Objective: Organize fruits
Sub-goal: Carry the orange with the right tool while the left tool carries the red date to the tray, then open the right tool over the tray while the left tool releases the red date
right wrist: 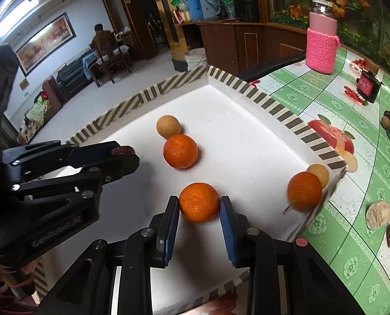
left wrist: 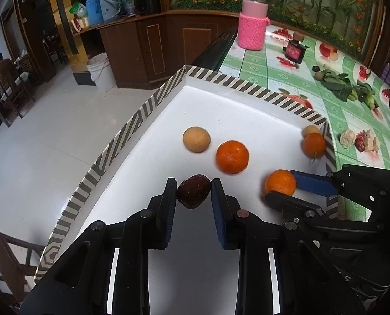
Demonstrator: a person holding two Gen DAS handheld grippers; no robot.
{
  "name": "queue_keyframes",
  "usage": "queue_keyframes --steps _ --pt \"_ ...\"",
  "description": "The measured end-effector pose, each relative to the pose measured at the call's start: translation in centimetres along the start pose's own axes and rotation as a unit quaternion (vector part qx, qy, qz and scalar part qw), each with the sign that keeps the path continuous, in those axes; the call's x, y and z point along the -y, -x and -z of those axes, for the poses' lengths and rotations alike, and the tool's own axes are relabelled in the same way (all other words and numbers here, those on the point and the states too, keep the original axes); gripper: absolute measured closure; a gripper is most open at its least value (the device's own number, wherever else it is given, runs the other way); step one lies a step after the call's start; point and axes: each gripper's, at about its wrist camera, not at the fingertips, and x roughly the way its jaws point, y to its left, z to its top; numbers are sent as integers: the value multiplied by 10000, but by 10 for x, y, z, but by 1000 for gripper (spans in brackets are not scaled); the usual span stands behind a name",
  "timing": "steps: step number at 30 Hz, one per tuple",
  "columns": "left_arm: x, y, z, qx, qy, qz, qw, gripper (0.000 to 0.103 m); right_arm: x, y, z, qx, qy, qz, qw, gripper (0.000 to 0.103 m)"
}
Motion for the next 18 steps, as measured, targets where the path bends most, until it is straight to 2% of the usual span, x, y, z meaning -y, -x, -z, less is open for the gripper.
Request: queue_keyframes --steps 2,4,5,6,13,18 --pt "-2 -2 0 -65 42 -9 10000 76 -2 -3 0 -31 76 79 9999 72" --pt "-4 -4 0 -107 84 26 9999 62 -3 -3 0 -35 114 147 9998 72" --pt "-4 -4 1 -121 98 51 9999 47 -2 -1 1 -29 90 136 9999 72" --pt "-5 -4 1 -105 105 68 9999 40 -1 2 2 14 62 103 9999 72" --pt "-4 5 2 53 152 -2 9999 40 5 24 9 277 -152 56 9995 72" --pt "8 22 4 345 96 -9 9994 40 14 48 16 540 -359 130 9978 72"
